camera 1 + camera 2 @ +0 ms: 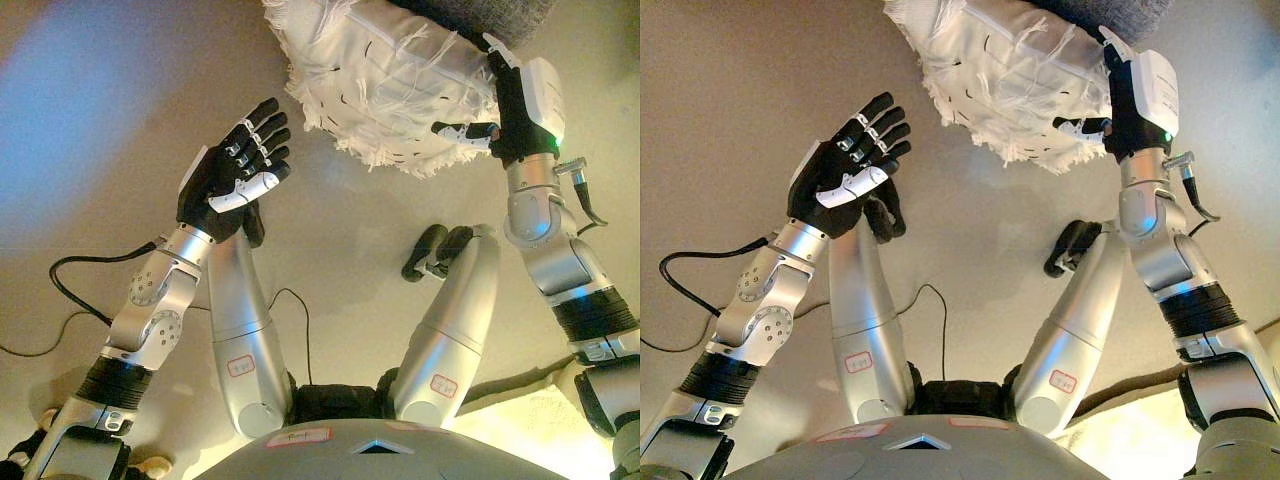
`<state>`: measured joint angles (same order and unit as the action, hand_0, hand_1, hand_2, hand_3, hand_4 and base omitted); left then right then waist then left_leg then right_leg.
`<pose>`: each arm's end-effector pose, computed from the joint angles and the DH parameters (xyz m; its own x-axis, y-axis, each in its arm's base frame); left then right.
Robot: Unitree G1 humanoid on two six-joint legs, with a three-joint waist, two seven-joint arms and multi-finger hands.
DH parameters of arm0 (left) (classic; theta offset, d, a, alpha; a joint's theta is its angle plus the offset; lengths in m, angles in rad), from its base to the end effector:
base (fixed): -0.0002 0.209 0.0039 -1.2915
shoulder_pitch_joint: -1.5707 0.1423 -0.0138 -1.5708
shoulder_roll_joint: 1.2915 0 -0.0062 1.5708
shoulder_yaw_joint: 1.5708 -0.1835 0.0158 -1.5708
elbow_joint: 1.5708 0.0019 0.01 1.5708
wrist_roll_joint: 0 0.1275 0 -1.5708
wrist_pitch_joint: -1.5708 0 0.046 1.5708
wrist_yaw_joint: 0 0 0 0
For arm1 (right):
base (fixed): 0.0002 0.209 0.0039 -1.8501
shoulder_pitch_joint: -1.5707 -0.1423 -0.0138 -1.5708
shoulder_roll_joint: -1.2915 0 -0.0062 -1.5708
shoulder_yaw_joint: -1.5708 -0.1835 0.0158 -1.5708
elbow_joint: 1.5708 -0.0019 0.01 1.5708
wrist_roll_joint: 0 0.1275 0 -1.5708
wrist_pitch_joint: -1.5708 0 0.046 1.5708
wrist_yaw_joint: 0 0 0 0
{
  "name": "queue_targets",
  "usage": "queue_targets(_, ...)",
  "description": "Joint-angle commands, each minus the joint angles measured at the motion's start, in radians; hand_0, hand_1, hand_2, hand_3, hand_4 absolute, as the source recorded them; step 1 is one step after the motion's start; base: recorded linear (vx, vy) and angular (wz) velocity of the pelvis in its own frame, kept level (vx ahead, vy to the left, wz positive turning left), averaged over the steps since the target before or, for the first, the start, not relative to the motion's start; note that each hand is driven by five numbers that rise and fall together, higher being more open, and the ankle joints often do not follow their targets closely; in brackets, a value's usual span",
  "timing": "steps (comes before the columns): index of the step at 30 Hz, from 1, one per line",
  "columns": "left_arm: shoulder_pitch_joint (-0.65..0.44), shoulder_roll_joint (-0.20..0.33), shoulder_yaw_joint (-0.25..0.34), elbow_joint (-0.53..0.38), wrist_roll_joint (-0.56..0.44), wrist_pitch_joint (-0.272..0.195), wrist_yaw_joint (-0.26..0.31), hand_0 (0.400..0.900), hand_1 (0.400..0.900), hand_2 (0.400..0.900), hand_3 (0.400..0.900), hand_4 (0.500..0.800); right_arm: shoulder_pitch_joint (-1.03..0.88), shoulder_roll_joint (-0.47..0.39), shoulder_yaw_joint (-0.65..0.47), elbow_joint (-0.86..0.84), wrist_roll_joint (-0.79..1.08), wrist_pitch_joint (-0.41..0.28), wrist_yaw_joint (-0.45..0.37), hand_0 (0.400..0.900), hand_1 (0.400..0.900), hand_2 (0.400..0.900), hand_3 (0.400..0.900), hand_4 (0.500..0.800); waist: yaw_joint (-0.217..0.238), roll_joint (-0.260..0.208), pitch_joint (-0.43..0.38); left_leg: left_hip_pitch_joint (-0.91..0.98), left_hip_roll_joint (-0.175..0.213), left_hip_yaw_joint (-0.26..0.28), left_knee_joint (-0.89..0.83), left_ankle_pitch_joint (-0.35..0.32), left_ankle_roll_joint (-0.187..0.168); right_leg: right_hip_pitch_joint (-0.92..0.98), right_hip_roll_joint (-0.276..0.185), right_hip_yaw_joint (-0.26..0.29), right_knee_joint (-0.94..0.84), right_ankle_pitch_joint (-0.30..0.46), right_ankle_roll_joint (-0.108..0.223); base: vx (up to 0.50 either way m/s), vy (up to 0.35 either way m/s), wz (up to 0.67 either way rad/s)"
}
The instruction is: Pick up the pillow and put it on the sofa.
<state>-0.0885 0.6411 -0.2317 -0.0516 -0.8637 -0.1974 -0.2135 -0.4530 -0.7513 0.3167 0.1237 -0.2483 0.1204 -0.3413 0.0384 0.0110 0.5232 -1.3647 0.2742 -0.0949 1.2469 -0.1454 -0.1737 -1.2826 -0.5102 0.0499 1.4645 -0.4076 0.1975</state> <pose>0.2055 0.2199 0.0911 0.8942 -0.3896 0.2206 0.4292 0.8860 -0.1752 0.2651 -0.2274 0.1381 0.9353 -0.0091 0.3537 0.3099 0.5034 -0.8065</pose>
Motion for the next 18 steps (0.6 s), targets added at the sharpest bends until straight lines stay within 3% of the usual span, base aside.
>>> queue_targets(1,-0.051,-0.008,0.012,-0.103,-0.040,-0.063,-0.064,0.900,0.900,0.900,0.900,0.800,-0.114,-0.034,-0.028,0.063,-0.019,0.002,-0.010,0.900,0.900,0.900,0.900,0.800,0.019,0.039,-0.003,0.039,0.050,-0.054,0.168,-0.239,0.027,-0.091,0.021,-0.007,-0.025,0.082,-0.024,0.05,0.022,0.13)
queue_targets(7,-0.054,-0.002,0.000,-0.100,-0.039,-0.051,-0.054,0.900,0.900,0.900,0.900,0.800,-0.166,-0.022,0.003,0.162,-0.008,0.054,0.032,0.900,0.900,0.900,0.900,0.800,0.038,0.039,-0.003,0.020,0.046,-0.089,0.239,-0.257,0.019,-0.118,0.007,0.025,0.071,0.042,-0.031,0.04,0.001,0.13)
queue_targets(16,-0.063,-0.011,-0.012,-0.095,-0.032,0.000,-0.070,0.900,0.900,0.900,0.900,0.800,-0.291,0.000,0.072,0.347,0.076,0.255,0.200,0.900,0.900,0.900,0.900,0.800,0.079,0.050,-0.003,0.009,0.017,-0.128,0.329,-0.284,0.015,-0.141,-0.004,0.061,0.191,0.000,-0.048,0.04,-0.017,0.17)
queue_targets(17,-0.065,-0.010,-0.015,-0.096,-0.032,0.006,-0.071,0.900,0.900,0.900,0.900,0.800,-0.303,0.006,0.078,0.363,0.100,0.273,0.214,0.820,0.820,0.820,0.820,0.752,0.082,0.051,-0.003,0.009,0.014,-0.130,0.334,-0.285,0.015,-0.140,-0.006,0.062,0.193,0.000,-0.050,0.03,-0.016,0.11)
queue_targets(18,-0.066,-0.013,-0.017,-0.096,-0.029,0.011,-0.071,0.900,0.900,0.900,0.900,0.800,-0.315,0.015,0.082,0.381,0.123,0.289,0.222,0.400,0.400,0.400,0.400,0.500,0.086,0.053,-0.003,0.009,0.012,-0.131,0.338,-0.284,0.015,-0.140,-0.008,0.064,0.196,0.001,-0.052,0.03,-0.024,0.13)
